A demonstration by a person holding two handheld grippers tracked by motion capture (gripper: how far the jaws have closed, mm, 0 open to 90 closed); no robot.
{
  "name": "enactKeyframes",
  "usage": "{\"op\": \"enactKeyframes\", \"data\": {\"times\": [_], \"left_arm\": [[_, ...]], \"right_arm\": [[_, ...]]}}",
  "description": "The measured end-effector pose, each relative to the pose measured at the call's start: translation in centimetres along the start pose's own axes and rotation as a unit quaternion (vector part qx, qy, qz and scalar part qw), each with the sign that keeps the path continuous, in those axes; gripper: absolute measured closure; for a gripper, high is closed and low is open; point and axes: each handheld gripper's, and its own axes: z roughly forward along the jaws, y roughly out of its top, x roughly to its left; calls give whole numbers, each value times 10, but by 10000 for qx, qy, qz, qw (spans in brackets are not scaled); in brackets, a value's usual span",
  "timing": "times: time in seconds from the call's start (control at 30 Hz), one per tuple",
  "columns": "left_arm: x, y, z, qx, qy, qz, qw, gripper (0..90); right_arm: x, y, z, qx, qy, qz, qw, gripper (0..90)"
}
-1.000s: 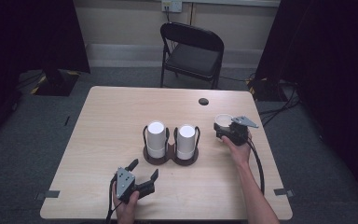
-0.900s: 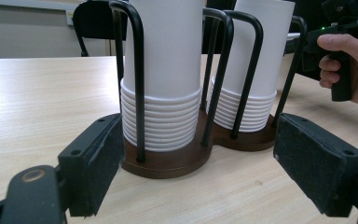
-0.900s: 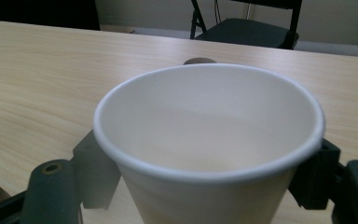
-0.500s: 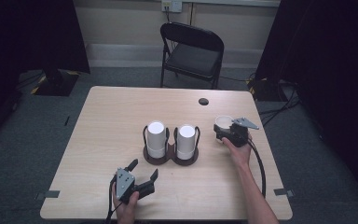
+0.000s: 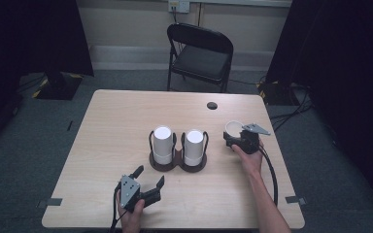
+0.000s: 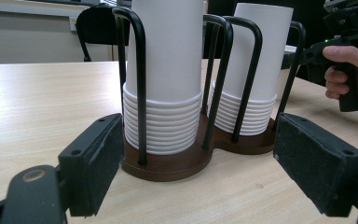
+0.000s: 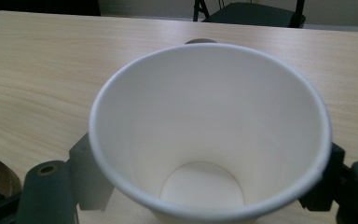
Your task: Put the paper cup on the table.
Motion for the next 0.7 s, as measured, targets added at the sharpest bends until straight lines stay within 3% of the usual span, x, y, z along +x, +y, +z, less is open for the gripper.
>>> {"op": "enactKeyframes", "data": {"times": [0.17, 0.5, 0.7], "left_arm": [[0, 0, 0, 2, 6, -6, 10000, 162], [0, 0, 0, 17, 0, 27, 10000, 168], [0, 0, 0, 11, 7, 7, 10000, 168]], "right_arm": [[-2, -6, 0, 140, 80, -21, 9999, 192], [-11, -10, -9, 174, 155, 184, 9996, 148], [-10, -10, -13, 246, 195, 131, 9994, 136]]}}
